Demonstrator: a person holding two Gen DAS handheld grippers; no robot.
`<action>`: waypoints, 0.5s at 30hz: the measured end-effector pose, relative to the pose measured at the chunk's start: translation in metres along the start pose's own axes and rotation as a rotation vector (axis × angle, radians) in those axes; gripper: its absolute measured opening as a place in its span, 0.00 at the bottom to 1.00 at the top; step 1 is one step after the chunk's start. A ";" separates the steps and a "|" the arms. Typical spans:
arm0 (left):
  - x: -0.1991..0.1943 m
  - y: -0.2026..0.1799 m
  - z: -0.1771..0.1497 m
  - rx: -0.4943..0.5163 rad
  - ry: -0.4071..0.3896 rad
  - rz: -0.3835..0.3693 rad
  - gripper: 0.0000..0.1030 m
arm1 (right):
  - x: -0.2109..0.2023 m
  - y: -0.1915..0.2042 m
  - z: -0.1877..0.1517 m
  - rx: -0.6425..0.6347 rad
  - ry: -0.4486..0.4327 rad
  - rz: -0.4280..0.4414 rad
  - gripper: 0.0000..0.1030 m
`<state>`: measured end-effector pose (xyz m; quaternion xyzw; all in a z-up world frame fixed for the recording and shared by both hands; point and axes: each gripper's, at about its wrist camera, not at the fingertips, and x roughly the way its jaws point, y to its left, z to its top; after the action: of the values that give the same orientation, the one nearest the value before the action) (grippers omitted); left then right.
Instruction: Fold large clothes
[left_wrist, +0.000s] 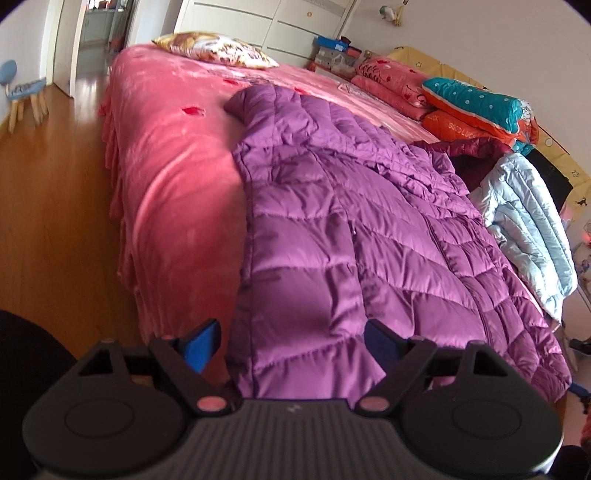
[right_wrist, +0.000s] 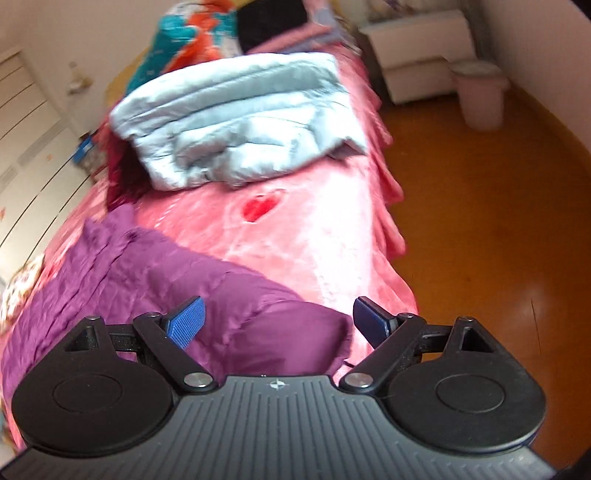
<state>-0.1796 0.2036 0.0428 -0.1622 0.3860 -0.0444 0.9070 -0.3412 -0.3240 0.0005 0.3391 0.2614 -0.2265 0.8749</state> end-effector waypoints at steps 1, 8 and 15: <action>0.001 0.001 -0.001 -0.006 0.010 -0.008 0.84 | 0.004 -0.003 0.002 0.018 0.018 -0.001 1.00; 0.013 0.009 -0.005 -0.099 0.106 -0.089 0.85 | 0.029 -0.013 0.001 0.147 0.155 0.021 1.00; 0.019 0.011 -0.006 -0.127 0.147 -0.155 0.83 | 0.044 -0.005 0.001 0.119 0.223 -0.001 1.00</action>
<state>-0.1712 0.2081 0.0223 -0.2449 0.4401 -0.1015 0.8579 -0.3105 -0.3380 -0.0281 0.4134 0.3434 -0.2031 0.8185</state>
